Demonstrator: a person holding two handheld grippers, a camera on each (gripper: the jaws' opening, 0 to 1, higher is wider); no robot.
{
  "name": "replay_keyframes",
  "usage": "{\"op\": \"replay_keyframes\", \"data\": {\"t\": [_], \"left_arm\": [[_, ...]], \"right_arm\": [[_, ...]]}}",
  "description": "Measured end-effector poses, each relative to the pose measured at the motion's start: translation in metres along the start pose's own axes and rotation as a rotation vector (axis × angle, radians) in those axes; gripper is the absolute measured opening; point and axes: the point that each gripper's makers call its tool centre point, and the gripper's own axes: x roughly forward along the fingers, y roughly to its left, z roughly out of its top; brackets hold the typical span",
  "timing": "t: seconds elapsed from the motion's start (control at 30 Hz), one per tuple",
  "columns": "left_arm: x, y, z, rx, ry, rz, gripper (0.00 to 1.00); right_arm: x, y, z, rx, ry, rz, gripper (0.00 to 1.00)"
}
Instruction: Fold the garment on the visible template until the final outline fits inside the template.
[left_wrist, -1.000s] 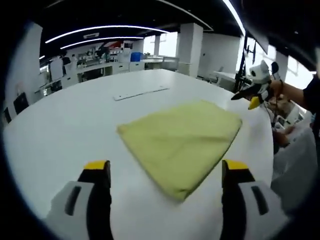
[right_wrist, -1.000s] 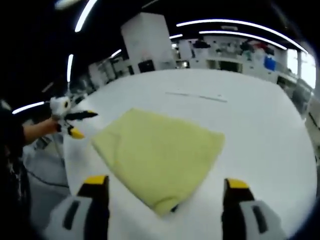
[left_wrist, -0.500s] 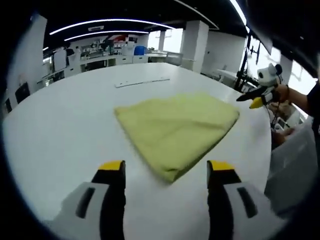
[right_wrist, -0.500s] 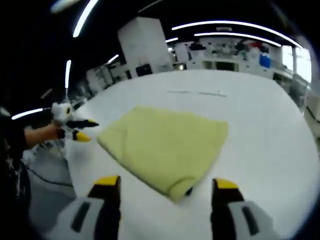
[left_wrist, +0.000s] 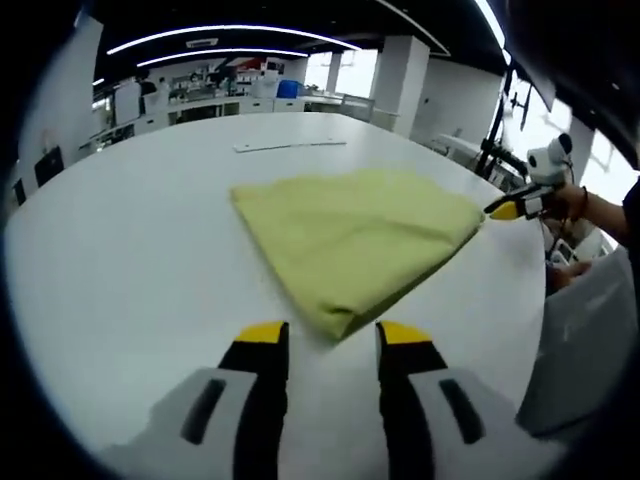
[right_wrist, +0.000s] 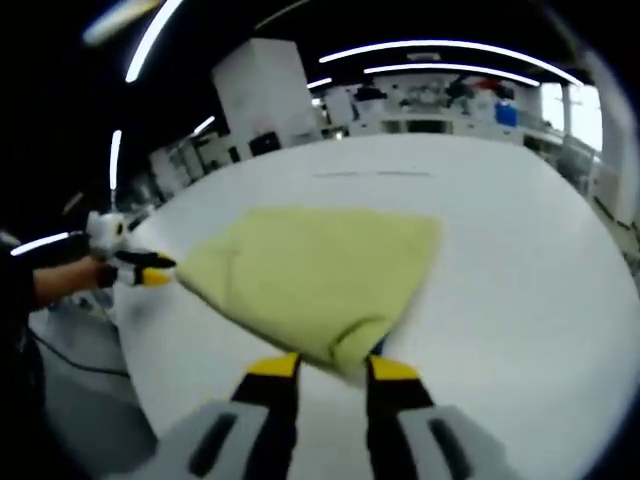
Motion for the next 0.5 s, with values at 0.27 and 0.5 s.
{"op": "replay_keyframes", "data": {"t": [0.27, 0.5], "left_arm": [[0.007, 0.003, -0.001, -0.080, -0.020, 0.002, 0.15], [0.011, 0.007, -0.004, -0.121, -0.025, 0.007, 0.05]], "right_arm": [[0.007, 0.000, 0.001, 0.042, -0.035, -0.043, 0.12], [0.008, -0.008, -0.001, 0.068, -0.050, -0.059, 0.03]]}}
